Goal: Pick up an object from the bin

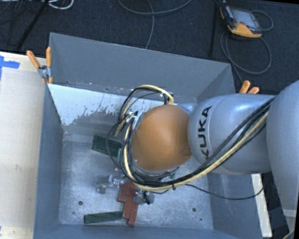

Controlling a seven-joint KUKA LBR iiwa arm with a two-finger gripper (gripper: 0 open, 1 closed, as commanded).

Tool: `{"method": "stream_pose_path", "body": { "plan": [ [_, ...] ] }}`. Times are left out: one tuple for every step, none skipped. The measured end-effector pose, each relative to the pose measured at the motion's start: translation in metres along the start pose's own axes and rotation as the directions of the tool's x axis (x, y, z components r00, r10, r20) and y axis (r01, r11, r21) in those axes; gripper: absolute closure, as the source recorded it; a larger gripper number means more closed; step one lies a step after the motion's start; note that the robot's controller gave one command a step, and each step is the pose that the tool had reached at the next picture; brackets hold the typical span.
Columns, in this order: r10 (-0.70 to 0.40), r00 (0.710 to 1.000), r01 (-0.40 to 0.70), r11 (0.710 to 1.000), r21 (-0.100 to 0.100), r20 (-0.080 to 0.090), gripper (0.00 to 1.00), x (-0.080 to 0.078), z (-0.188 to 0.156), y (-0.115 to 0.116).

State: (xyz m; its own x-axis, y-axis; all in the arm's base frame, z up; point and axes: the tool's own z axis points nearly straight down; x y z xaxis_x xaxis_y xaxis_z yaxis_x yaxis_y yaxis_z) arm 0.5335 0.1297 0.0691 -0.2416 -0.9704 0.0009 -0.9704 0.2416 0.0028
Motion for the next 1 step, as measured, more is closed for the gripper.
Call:
{"method": "stream_pose_path", "body": {
  "plan": [
    [0.008, 1.000, -0.008, 1.000, 0.000, 0.001, 0.00, 0.0001, 0.0000, 0.0000]
  ]
}}
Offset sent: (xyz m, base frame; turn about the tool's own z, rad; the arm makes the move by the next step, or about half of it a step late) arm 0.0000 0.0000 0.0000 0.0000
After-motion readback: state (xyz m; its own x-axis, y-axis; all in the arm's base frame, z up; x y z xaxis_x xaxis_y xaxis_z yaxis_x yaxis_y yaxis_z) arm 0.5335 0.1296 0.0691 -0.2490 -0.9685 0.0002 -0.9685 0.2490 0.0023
